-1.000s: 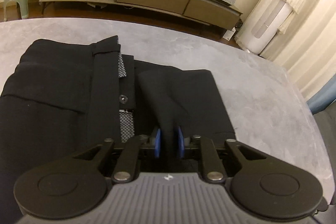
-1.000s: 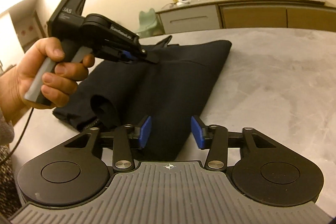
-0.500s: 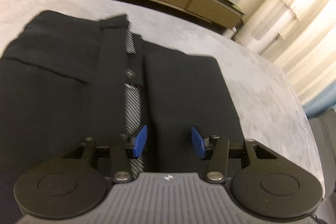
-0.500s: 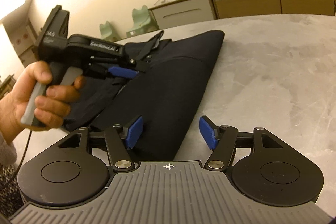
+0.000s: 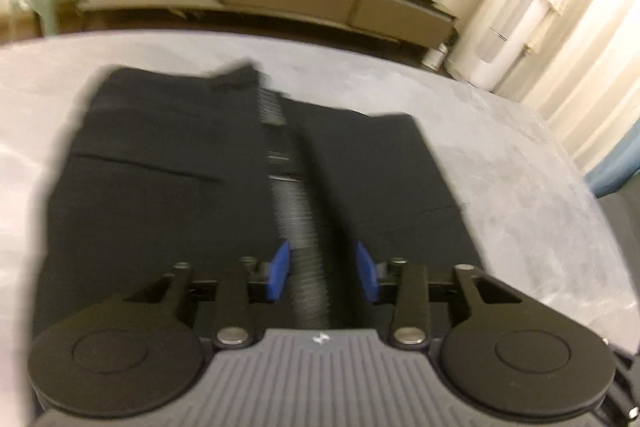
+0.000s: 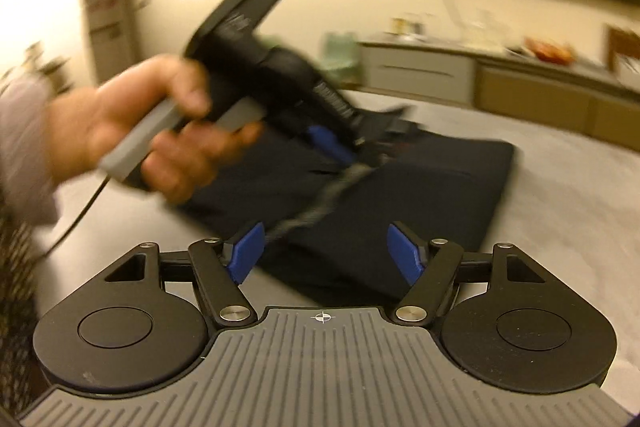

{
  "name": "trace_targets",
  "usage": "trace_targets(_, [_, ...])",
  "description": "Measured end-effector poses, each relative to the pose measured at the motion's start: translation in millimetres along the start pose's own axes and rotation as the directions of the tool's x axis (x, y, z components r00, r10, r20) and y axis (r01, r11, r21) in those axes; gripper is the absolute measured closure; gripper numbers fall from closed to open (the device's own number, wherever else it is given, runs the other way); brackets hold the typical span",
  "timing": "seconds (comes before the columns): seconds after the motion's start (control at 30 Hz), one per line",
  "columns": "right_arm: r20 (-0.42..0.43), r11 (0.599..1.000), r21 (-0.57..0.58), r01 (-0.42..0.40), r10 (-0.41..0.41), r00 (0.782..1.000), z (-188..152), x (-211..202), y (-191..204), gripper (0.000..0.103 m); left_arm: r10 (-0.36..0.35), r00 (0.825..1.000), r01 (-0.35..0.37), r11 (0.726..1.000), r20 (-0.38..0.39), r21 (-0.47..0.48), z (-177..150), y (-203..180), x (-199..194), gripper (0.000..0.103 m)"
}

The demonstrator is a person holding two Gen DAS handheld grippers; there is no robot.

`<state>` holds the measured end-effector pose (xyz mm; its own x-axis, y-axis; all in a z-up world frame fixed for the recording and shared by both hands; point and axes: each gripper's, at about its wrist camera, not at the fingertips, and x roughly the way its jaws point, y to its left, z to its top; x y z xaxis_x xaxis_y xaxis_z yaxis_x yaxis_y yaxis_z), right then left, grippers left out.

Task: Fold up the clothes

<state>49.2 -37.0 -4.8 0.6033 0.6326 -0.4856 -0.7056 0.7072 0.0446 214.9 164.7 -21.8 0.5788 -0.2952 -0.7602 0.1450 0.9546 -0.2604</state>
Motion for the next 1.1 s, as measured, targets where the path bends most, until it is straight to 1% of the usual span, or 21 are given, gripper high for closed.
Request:
trace_targets(0.03, [-0.003, 0.999, -0.043, -0.003, 0.003, 1.0, 1, 4, 12, 0.028, 0.05, 0.999, -0.05, 0.999, 0.01, 0.006, -8, 14, -11, 0.063])
trace_targets(0.1, [-0.011, 0.991, -0.137, 0.001, -0.003, 1.0, 1, 16, 36, 0.023, 0.152, 0.988, -0.153, 0.988, 0.031, 0.016, -25, 41, -34, 0.063])
trace_targets(0.13, [-0.027, 0.982, -0.188, 0.001, -0.007, 1.0, 2, 24, 47, 0.023, 0.181, 0.983, -0.181, 0.983, 0.03, -0.016, -36, 56, -43, 0.063])
trace_targets(0.2, [-0.068, 0.96, -0.28, -0.007, -0.013, 0.998, 2, 46, 66, 0.023, 0.236, 0.971, -0.233, 0.969, 0.024, -0.083, -58, 85, -59, 0.057])
trace_targets(0.23, [-0.092, 0.949, -0.315, -0.015, -0.015, 0.996, 2, 57, 74, 0.023, 0.247, 0.969, -0.243, 0.962, 0.016, -0.126, -68, 97, -64, 0.051])
trace_targets(0.3, [-0.134, 0.931, -0.364, -0.021, -0.03, 0.99, 4, 79, 85, 0.025, 0.264, 0.964, -0.261, 0.951, -0.006, -0.163, -79, 107, -67, 0.05])
trace_targets(0.33, [-0.153, 0.928, -0.373, -0.015, -0.046, 0.987, 5, 89, 86, 0.03, 0.256, 0.967, -0.254, 0.954, -0.01, -0.158, -82, 105, -65, 0.05])
trace_targets(0.4, [-0.189, 0.92, -0.392, -0.003, -0.078, 0.979, 9, 108, 90, 0.055, 0.224, 0.974, -0.226, 0.967, -0.035, -0.119, -84, 92, -57, 0.052])
trace_targets(0.43, [-0.207, 0.922, -0.387, -0.002, -0.085, 0.975, 12, 114, 88, 0.076, 0.25, 0.968, -0.251, 0.964, -0.029, -0.092, -85, 84, -53, 0.058])
trace_targets(0.47, [-0.224, 0.922, -0.387, -0.012, -0.081, 0.971, 15, 115, 86, 0.083, 0.275, 0.961, -0.276, 0.959, -0.026, -0.064, -88, 75, -51, 0.063])
trace_targets(0.53, [-0.253, 0.912, -0.409, -0.036, -0.075, 0.965, 16, 108, 83, 0.089, 0.291, 0.956, -0.292, 0.956, -0.018, -0.028, -100, 59, -52, 0.065])
trace_targets(0.6, [-0.276, 0.896, -0.44, -0.057, -0.074, 0.958, 12, 95, 74, 0.091, 0.273, 0.962, -0.273, 0.962, -0.023, -0.024, -115, 43, -58, 0.066])
trace_targets(0.7, [-0.301, 0.872, -0.482, -0.081, -0.078, 0.95, -2, 61, 50, 0.092, 0.187, 0.981, -0.188, 0.981, -0.043, -0.036, -145, 7, -72, 0.066])
trace_targets(0.77, [-0.316, 0.842, -0.532, -0.085, -0.104, 0.943, -16, 30, 26, 0.092, 0.098, 0.993, -0.098, 0.995, -0.06, 0.006, -169, -33, -77, 0.064])
trace_targets(0.83, [-0.32, 0.838, -0.544, -0.035, -0.169, 0.932, -27, 6, -2, 0.091, -0.02, 0.996, 0.028, 0.995, -0.087, 0.093, -190, -80, -79, 0.061])
trace_targets(0.87, [-0.322, 0.837, -0.548, -0.007, -0.203, 0.925, -33, -5, -16, 0.089, -0.045, 0.996, 0.054, 0.992, -0.084, 0.117, -194, -96, -82, 0.061])
trace_targets(0.9, [-0.333, 0.844, -0.536, 0.029, -0.243, 0.911, -38, -15, -32, 0.087, -0.068, 0.994, 0.079, 0.987, -0.08, 0.14, -199, -110, -84, 0.06])
trace_targets(0.93, [-0.351, 0.855, -0.516, 0.06, -0.274, 0.895, -40, -26, -47, 0.079, -0.097, 0.993, 0.107, 0.984, -0.074, 0.14, -198, -115, -91, 0.062])
trace_targets(0.97, [-0.348, 0.87, -0.485, 0.09, -0.287, 0.893, -39, -40, -58, 0.071, -0.126, 0.99, 0.134, 0.981, -0.067, 0.138, -196, -119, -98, 0.062])
trace_targets(1.03, [-0.325, 0.897, -0.415, 0.151, -0.302, 0.896, -35, -70, -78, 0.069, -0.174, 0.984, 0.176, 0.98, -0.037, 0.087, -184, -110, -119, 0.06])
trace_targets(1.1, [-0.253, 0.923, -0.321, 0.212, -0.3, 0.92, -26, -98, -90, 0.066, -0.217, 0.976, 0.217, 0.976, 0.0, 0.013, -162, -92, -137, 0.056])
